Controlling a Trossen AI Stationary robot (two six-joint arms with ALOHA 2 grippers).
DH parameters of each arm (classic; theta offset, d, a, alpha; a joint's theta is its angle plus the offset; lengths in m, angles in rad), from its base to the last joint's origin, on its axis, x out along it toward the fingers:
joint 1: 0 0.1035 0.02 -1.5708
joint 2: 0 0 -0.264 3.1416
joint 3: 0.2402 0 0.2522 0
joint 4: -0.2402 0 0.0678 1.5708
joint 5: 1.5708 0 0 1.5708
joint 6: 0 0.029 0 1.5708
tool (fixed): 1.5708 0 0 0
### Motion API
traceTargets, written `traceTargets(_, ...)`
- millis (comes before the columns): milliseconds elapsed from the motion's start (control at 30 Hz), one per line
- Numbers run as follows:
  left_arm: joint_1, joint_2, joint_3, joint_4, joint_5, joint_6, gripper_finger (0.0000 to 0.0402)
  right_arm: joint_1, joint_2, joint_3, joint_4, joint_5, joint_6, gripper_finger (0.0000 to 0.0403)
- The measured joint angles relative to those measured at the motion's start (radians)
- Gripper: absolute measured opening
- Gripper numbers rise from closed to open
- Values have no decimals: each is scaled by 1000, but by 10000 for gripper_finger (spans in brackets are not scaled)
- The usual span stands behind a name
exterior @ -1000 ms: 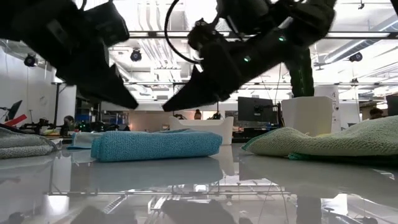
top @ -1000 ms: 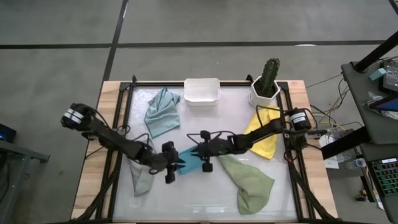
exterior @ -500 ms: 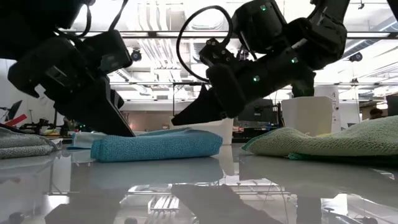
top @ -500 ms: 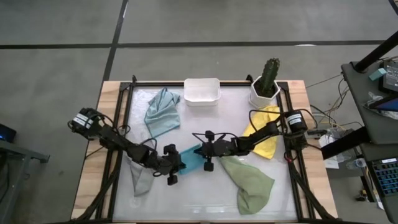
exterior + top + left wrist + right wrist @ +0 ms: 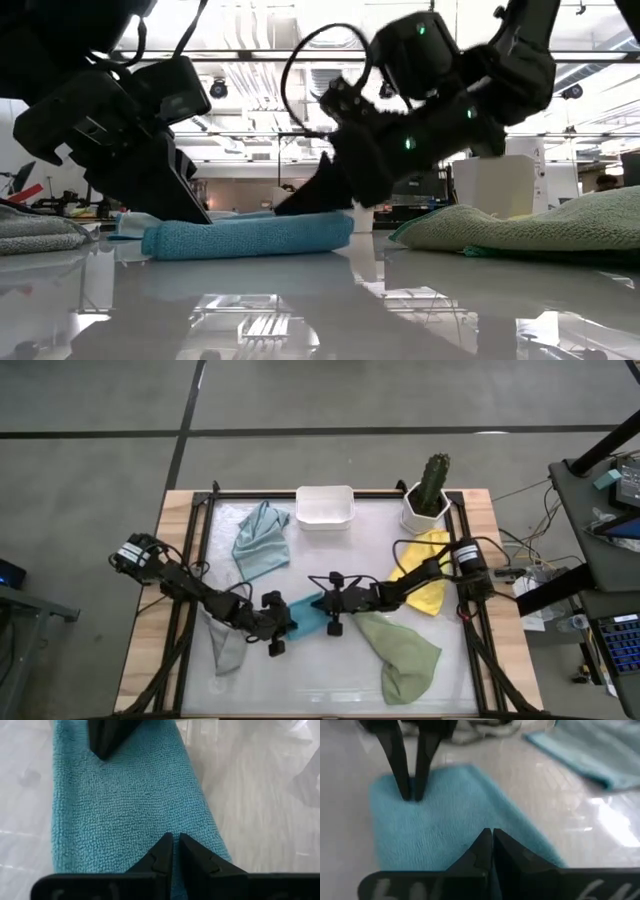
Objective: Fold microfiber towels
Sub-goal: Fold the blue cloth, then put the blue cloth into the bin
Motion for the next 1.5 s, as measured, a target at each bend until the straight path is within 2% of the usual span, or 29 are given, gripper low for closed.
traceTargets(200,0,0,-1,-3,12,-3,17,-5,58,31,6,0,20,9)
traceTargets(567,0,0,-5,-2,25,-4,17,-5,33,32,-31,-3,10,9)
traceTargets(800,2,-17,7,-7,29,-26,19,-4,-67,27,-128,-3,-32,9)
traceTargets(1167,11,-164,24,-128,53,7,21,-4,-256,22,-243,16,-154,9)
traceTargets(1500,70,-219,24,-123,0,24,21,-5,-258,8,-273,16,-162,9)
